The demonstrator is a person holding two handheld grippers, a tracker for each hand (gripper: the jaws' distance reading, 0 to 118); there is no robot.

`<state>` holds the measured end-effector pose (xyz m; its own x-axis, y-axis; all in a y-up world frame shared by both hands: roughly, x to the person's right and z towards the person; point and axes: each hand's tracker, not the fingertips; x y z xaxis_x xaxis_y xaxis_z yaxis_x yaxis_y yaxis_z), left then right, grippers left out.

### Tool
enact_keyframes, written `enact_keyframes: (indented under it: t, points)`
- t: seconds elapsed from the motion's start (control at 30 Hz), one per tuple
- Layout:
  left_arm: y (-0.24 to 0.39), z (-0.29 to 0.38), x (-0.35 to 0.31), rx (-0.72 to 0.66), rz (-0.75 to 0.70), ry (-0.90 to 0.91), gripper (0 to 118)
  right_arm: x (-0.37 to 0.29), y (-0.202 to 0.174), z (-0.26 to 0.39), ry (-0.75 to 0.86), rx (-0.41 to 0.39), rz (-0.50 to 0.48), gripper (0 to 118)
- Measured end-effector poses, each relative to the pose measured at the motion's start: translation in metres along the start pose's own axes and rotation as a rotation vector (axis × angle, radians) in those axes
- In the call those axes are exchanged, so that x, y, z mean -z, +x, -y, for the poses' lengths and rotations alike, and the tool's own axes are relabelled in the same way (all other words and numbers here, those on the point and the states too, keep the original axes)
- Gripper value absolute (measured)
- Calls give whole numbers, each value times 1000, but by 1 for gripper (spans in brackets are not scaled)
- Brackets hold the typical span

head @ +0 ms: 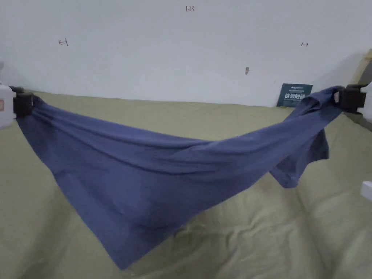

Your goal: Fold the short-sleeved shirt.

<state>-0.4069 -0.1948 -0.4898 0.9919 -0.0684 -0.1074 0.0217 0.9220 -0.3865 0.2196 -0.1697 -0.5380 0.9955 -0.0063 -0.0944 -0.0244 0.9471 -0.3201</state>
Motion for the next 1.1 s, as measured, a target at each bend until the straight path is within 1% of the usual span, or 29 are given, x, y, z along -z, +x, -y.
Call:
enact_keyframes:
  t: [0.13, 0.23, 0.37, 0.4, 0.47, 0.63, 0.67, 0.73, 0.8, 0.83, 0.9, 1.0, 1.03, 1.07, 1.1]
  points:
    - [-11, -70, 0, -45, -11, 103, 3, -9, 12, -73, 146, 69, 49, 4]
    - [-14, -106, 13, -37, -28, 176, 3, -5, 23, -108, 189, 120, 63, 4]
    - [-19, -125, 43, -61, -42, 180, 3, 18, 31, -122, 191, 114, 104, 4]
    - [-19, -124, 51, -68, -46, 176, 3, 9, 17, -114, 199, 98, 117, 4]
    - [-18, -114, 75, -90, -56, 152, 3, 25, 15, -100, 178, 102, 128, 4]
    - [-1, -49, 130, -151, -54, 52, 3, 75, 1, -21, 101, 168, 158, 4]
    - [2, -32, 141, -168, -53, 28, 3, 101, 17, -8, 77, 183, 174, 4]
    - [4, -4, 158, -197, -53, -13, 3, 115, 16, 23, 41, 186, 213, 4]
    - [5, 16, 165, -256, -43, -40, 3, 124, 22, 45, 9, 190, 228, 4]
    - [4, 23, 166, -273, -20, -54, 3, 122, 25, 54, 3, 200, 228, 4]
    - [-9, 30, 169, -260, -19, -53, 3, 112, 32, 69, -3, 218, 213, 4]
    - [-17, 48, 145, -267, 20, -60, 3, 75, 37, 92, 10, 200, 189, 4]
    - [-20, 58, 133, -282, 33, -93, 3, 59, 39, 106, 17, 206, 173, 4]
    - [-23, 68, 122, -306, 50, -95, 3, 42, 37, 118, 5, 200, 166, 4]
    - [-27, 80, 107, -300, 75, -117, 3, 26, 38, 134, -28, 178, 155, 4]
